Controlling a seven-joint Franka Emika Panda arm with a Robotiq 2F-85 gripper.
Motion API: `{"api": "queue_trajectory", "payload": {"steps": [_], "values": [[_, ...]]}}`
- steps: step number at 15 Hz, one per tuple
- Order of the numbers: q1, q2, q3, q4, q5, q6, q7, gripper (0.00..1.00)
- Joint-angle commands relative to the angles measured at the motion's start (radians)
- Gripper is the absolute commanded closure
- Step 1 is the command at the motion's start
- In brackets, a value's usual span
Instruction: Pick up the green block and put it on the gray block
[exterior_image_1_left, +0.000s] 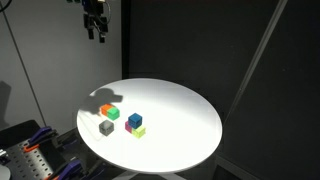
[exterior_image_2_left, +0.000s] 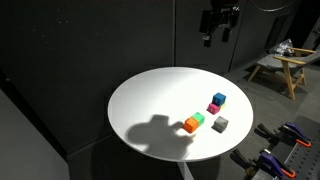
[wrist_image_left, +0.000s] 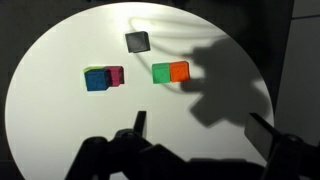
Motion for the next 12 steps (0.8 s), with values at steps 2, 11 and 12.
{"api": "queue_trajectory", "payload": {"steps": [2, 11, 12], "values": [[0.021, 0.096, -0.029, 0.034, 0.05, 0.05, -0.112, 0.0], [0.015, 0.18, -0.072, 0.02, 0.123, 0.109, -0.315, 0.0], [0.014, 0.186, -0.076, 0.02, 0.123, 0.117, -0.323, 0.0]]}}
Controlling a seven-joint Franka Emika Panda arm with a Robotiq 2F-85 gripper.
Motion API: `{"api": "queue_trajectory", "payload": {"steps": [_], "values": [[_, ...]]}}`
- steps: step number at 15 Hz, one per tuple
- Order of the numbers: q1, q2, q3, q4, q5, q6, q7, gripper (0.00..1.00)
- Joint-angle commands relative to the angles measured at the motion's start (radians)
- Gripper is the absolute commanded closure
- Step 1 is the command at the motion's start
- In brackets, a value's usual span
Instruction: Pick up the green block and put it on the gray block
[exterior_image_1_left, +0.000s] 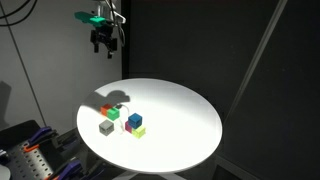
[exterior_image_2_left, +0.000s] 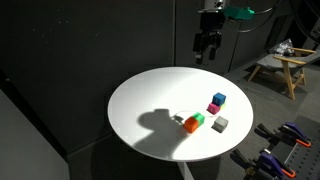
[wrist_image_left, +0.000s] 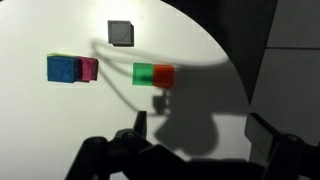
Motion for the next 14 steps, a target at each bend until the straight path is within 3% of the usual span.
{"api": "queue_trajectory", "payload": {"steps": [1, 14], "values": [[0.0, 0.024, -0.022, 0.015, 0.021, 0.022, -0.057, 0.0], [0.005, 0.113, -0.027, -0.002, -0.039, 0.169, -0.019, 0.0]]}}
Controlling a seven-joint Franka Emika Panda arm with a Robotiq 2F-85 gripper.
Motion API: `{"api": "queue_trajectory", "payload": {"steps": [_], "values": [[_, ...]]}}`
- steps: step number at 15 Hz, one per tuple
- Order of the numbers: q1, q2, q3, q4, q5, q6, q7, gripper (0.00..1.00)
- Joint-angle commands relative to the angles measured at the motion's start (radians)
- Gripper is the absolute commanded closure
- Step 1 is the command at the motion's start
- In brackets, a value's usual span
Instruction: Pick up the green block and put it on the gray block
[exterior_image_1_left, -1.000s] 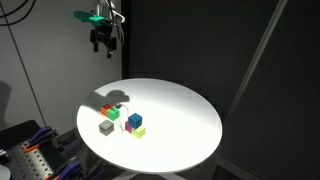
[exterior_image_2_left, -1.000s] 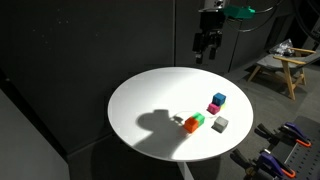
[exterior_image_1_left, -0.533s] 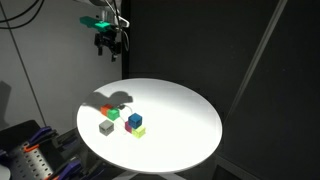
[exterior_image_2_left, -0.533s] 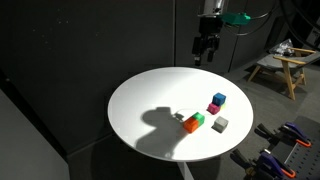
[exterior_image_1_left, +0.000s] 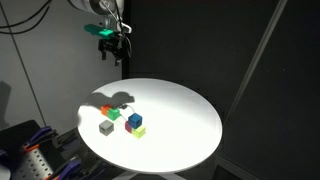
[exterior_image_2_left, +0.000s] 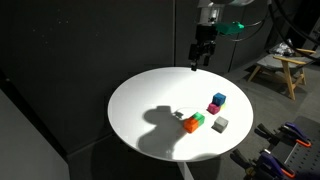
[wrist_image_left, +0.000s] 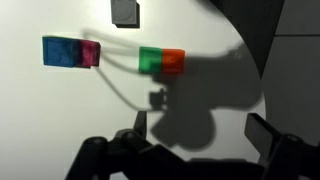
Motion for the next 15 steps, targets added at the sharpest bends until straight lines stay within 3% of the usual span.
{"api": "queue_trajectory", "payload": {"steps": [1, 15], "values": [[0.006, 0.028, -0.002, 0.0, -0.041, 0.039, 0.015, 0.0], [0.03, 0.155, -0.007, -0.014, -0.152, 0.157, 0.126, 0.0]]}}
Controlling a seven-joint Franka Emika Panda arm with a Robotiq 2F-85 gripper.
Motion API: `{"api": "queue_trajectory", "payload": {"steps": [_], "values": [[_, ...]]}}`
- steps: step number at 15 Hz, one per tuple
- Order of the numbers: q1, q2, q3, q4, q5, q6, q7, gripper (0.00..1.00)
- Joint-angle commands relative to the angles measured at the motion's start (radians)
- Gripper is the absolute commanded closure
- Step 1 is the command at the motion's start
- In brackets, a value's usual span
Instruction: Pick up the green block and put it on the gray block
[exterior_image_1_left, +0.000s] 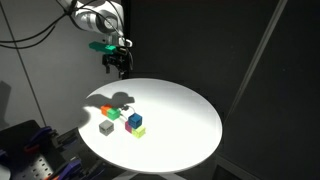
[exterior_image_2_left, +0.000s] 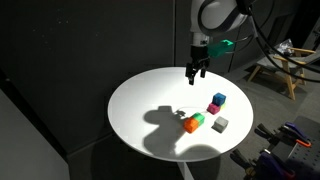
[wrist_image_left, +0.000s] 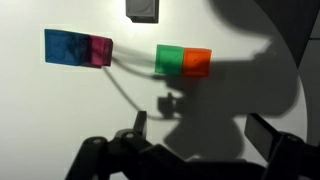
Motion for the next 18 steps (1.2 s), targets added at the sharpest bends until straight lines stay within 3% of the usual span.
{"api": "queue_trajectory", "payload": {"steps": [1, 12, 18], "values": [[0.012, 0.021, -0.007, -0.008, -0.019, 0.03, 0.049, 0.0], [0.008, 0.033, 0.015, -0.039, -0.002, 0.022, -0.142, 0.0], [0.013, 0.054, 0.012, -0.023, -0.001, 0.01, -0.139, 0.0]]}}
